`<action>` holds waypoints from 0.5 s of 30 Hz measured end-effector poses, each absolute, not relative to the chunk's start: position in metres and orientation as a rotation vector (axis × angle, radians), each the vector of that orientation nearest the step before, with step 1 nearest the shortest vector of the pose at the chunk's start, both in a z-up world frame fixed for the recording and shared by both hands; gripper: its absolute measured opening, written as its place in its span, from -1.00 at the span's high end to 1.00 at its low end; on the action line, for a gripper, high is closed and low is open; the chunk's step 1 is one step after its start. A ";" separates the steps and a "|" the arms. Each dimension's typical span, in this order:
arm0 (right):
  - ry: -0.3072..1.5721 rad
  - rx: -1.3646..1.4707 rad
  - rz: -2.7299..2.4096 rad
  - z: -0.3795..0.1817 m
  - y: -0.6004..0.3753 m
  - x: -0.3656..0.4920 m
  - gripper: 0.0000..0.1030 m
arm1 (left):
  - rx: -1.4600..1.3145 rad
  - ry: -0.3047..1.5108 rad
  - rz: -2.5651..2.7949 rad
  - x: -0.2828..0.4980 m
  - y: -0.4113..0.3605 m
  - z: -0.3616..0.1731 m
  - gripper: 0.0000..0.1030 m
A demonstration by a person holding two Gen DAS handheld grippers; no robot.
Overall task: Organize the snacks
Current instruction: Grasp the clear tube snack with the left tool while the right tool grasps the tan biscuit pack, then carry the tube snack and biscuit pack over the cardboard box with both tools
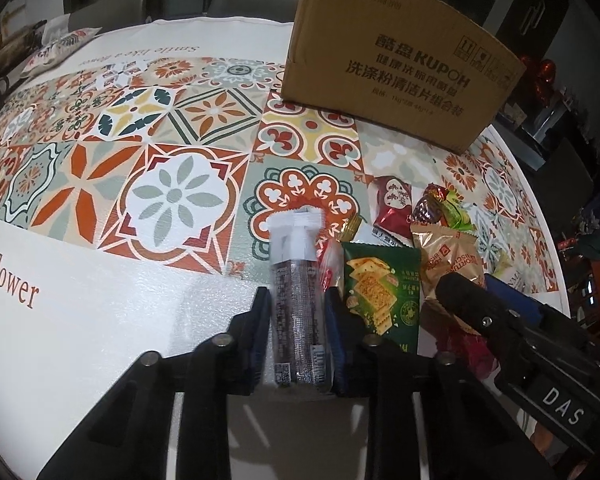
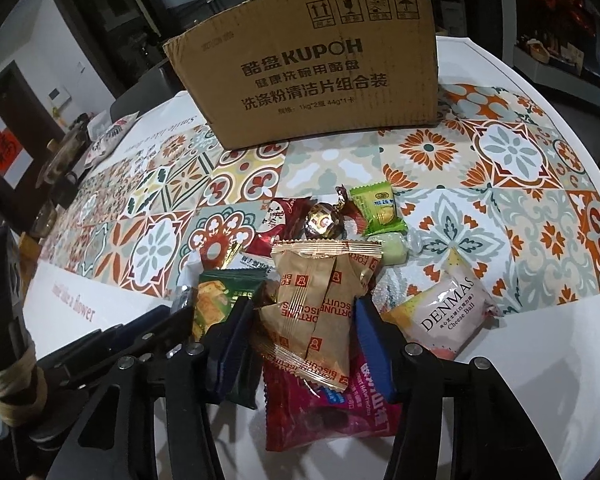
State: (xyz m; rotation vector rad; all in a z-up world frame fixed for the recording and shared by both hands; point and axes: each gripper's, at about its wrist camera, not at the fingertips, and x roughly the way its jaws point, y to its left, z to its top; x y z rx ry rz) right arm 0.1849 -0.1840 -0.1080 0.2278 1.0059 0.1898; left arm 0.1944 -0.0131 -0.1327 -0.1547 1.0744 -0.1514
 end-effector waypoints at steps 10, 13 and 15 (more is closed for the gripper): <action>0.977 0.175 0.182 -0.103 -0.181 0.181 0.25 | -0.127 1.024 -0.169 0.188 -0.013 -0.117 0.64; 0.953 0.156 0.187 -0.096 -0.179 0.177 0.25 | -0.120 0.996 -0.179 0.185 -0.013 -0.105 0.64; 0.937 0.144 0.197 -0.090 -0.178 0.174 0.25 | -0.111 0.971 -0.186 0.182 -0.013 -0.096 0.64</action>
